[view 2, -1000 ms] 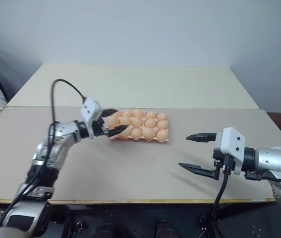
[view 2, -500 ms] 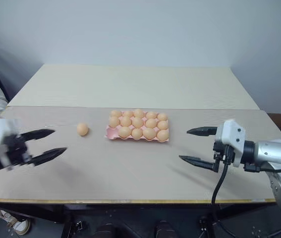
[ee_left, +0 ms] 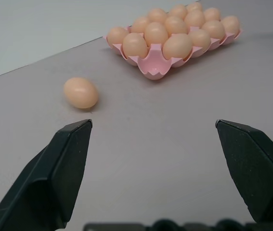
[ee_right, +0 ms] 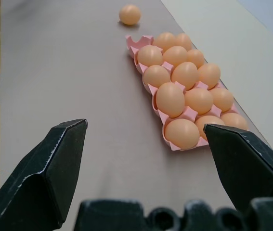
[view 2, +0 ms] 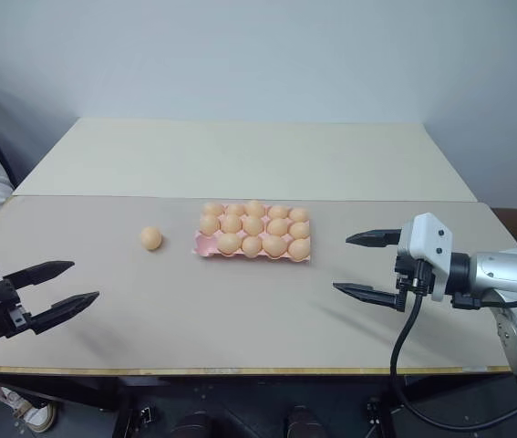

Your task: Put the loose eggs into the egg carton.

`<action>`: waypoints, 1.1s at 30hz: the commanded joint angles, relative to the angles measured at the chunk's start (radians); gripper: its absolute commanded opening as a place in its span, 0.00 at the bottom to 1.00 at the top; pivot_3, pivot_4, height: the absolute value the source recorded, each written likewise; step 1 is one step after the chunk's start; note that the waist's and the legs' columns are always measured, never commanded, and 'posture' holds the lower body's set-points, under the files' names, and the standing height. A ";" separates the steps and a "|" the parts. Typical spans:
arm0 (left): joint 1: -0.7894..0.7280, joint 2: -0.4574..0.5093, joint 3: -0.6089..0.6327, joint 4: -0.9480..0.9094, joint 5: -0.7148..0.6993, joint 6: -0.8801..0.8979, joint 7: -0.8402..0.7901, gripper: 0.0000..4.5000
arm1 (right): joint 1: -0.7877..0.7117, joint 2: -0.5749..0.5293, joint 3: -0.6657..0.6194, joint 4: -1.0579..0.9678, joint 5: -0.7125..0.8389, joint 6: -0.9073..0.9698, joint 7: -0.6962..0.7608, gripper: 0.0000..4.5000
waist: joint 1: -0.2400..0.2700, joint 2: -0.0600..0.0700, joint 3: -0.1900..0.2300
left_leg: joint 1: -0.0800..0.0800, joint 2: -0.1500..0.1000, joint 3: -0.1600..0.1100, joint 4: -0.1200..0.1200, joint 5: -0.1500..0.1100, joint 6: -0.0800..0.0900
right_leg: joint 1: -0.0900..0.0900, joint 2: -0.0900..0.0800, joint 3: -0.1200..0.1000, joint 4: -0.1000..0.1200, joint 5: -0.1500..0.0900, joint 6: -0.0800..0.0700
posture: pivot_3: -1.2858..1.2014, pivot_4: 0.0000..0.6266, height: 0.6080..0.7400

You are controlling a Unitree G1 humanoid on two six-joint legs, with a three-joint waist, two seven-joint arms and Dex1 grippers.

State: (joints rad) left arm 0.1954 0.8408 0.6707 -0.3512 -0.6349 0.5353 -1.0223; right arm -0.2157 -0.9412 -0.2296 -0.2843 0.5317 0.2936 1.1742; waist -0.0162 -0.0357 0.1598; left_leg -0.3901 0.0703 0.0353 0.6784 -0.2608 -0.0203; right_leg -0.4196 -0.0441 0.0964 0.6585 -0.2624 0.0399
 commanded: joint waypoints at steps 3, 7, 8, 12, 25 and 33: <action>-0.134 0.018 -0.120 0.061 0.078 0.014 0.136 0.99 | -0.028 0.001 -0.003 -0.007 -0.004 -0.017 -0.008 1.00 | 0.003 0.000 0.000 | 0.001 0.000 0.000 0.000 0.000 0.000 | 0.001 0.000 0.000 0.001 0.000 0.000 | 0.52 0.24 1.00; -0.337 -0.037 -0.269 0.179 0.171 0.051 0.301 0.99 | -0.034 0.010 0.005 -0.011 -0.004 -0.019 -0.014 1.00 | 0.009 0.000 0.000 | 0.000 -0.001 -0.001 0.000 0.000 0.000 | 0.001 0.000 0.000 -0.001 0.000 0.000 | 0.52 0.24 1.00; -0.395 -0.060 -0.303 0.215 0.196 0.054 0.343 0.99 | -0.034 0.011 0.006 -0.013 -0.005 -0.019 -0.015 1.00 | 0.008 0.000 0.000 | 0.000 -0.001 -0.001 0.000 0.000 0.000 | 0.001 0.000 0.000 -0.001 0.000 0.000 | 0.52 0.24 1.00; -0.582 -0.160 -0.413 0.372 0.306 0.014 0.483 0.99 | -0.031 0.017 0.003 -0.026 -0.001 -0.018 -0.021 1.00 | 0.010 0.000 0.000 | -0.002 -0.001 -0.001 0.001 0.000 0.000 | 0.000 0.000 -0.001 -0.001 0.001 0.001 | 0.52 0.24 1.00; -0.865 -0.359 -0.554 0.833 0.465 -0.091 0.616 0.99 | -0.001 0.020 -0.021 -0.076 0.007 -0.016 -0.039 1.00 | 0.004 -0.001 0.000 | -0.002 -0.001 -0.002 0.002 0.000 0.000 | 0.000 0.000 0.000 0.000 0.001 0.001 | 0.52 0.24 1.00; -0.836 -0.361 -0.546 0.804 0.459 -0.090 0.580 0.66 | 0.018 0.019 -0.033 -0.089 0.010 -0.016 -0.053 1.00 | 0.004 -0.001 0.000 | -0.003 -0.002 -0.002 0.002 0.000 0.000 | 0.000 0.000 -0.001 0.000 0.001 0.001 | 0.52 0.24 1.00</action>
State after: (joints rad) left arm -0.6437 0.4696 0.1162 0.4920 -0.1668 0.4588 -0.4281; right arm -0.1922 -0.9178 -0.2201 -0.3462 0.5262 0.2928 1.1282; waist -0.0117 -0.0363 0.1595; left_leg -0.3928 0.0687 0.0332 0.6801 -0.2605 -0.0206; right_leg -0.4196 -0.0440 0.0958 0.6588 -0.2612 0.0409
